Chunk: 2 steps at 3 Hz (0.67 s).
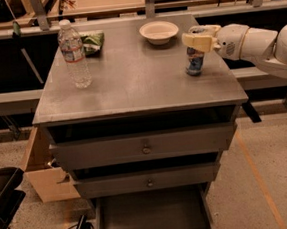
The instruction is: Pick redbull can from bottom drawer and place on counter
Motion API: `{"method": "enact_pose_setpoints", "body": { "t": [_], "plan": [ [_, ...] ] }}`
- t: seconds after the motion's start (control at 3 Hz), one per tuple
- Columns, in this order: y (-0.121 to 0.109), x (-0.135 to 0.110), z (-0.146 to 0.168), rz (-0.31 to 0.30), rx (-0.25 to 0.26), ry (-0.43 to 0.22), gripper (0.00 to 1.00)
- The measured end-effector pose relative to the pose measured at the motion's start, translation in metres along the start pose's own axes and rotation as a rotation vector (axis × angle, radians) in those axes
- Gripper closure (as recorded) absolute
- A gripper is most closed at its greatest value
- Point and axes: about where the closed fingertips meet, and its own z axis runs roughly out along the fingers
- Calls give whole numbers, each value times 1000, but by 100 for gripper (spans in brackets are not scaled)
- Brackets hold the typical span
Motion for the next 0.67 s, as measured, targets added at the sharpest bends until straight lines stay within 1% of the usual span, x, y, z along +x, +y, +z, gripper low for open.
{"method": "enact_pose_setpoints", "body": {
  "t": [0.67],
  "plan": [
    [4, 0, 6, 1, -10, -1, 38]
  ]
}}
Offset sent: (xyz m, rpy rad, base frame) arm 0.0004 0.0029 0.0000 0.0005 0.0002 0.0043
